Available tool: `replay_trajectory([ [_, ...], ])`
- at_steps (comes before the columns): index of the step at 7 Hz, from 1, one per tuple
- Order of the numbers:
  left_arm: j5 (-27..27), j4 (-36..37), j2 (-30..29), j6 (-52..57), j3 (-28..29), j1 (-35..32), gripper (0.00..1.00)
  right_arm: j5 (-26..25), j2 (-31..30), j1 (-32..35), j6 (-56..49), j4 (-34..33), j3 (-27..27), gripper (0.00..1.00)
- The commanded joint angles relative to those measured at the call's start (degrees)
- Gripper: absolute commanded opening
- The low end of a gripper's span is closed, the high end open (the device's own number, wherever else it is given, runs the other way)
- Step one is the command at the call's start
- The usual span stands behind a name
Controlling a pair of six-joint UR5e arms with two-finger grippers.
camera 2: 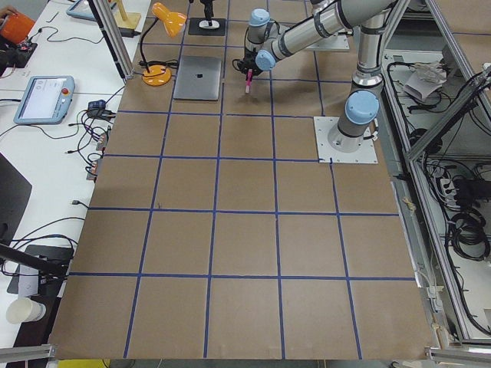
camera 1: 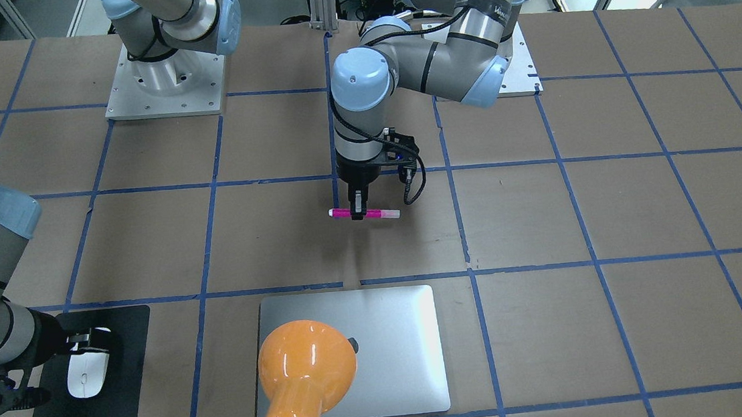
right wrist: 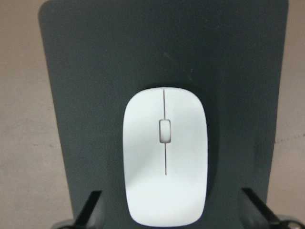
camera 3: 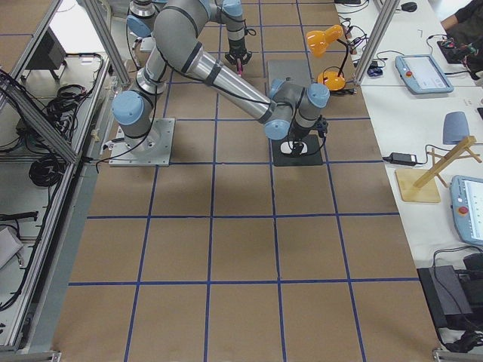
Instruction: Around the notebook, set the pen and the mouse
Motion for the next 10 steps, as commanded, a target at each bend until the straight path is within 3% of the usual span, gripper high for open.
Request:
replay_trajectory([
  [1, -0.38, -0.37, -3.35, -1.38, 3.21, -3.02, 0.00, 0.21, -5.86, 2.50, 0.00, 1.52, -0.20, 1.00],
  [5, -0.37, -0.80, -4.31, -0.05, 2.94, -3.03, 0.01, 0.74, -18.42, 6.81, 7.62, 16.60, 0.59, 1.00],
  [7, -0.20, -0.72, -5.29, -1.09, 3.38, -3.20, 0.00, 0.30, -25.81, 13.38, 15.78, 22.08, 0.68, 1.00],
  [10, -1.43, -2.21, -3.53, -5.05, 2.33, -3.29, 0.00, 0.74, -36.62, 15.52, 16.70, 32.51, 0.33, 1.00],
])
